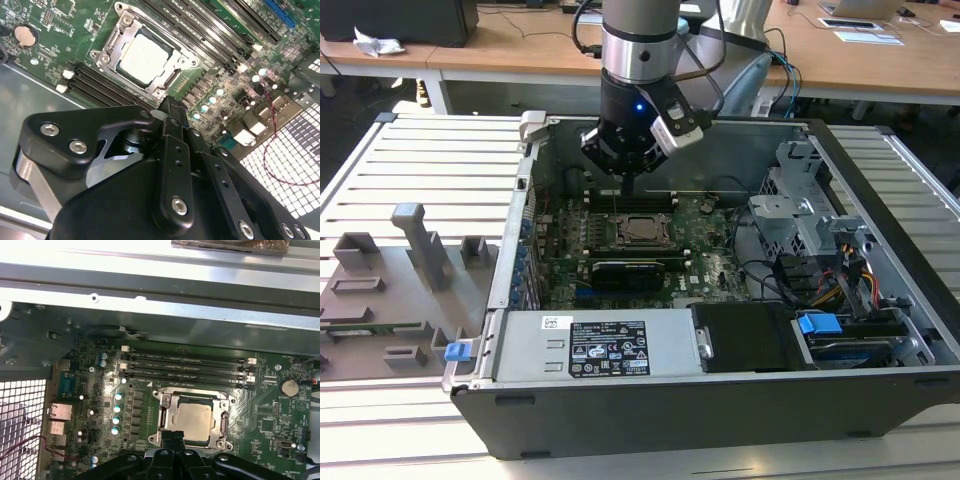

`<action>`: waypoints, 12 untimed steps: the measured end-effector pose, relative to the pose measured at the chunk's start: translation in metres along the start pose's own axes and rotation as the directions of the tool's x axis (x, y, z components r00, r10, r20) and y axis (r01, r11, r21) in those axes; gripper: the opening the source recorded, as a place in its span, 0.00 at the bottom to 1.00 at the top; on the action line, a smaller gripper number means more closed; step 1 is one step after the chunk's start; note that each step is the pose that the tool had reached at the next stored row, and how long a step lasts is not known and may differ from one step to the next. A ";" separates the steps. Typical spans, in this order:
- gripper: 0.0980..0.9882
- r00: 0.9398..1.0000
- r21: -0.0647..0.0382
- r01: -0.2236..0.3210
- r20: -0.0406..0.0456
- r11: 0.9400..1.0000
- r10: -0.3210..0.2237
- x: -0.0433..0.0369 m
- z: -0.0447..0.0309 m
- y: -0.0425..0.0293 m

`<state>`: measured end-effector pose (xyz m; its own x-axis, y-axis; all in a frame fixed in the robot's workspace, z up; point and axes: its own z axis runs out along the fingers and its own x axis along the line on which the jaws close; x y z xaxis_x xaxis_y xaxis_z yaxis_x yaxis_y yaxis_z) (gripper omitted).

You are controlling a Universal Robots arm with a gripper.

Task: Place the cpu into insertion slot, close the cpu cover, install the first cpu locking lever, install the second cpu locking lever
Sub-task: 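Install the first cpu locking lever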

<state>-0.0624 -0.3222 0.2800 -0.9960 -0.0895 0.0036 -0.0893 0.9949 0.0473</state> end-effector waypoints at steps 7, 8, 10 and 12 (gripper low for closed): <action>0.01 1.000 0.000 0.000 0.000 1.000 0.000 0.0143 0.0002 0.0037; 0.01 1.000 0.000 0.000 0.000 1.000 0.000 0.0146 0.0003 0.0049; 0.01 1.000 0.000 0.000 0.000 1.000 0.000 0.0161 0.0005 0.0095; 0.01 1.000 0.000 0.000 0.000 1.000 0.000 0.0190 0.0008 0.0132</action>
<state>-0.0825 -0.3107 0.2799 -0.9960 -0.0895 0.0035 -0.0892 0.9949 0.0473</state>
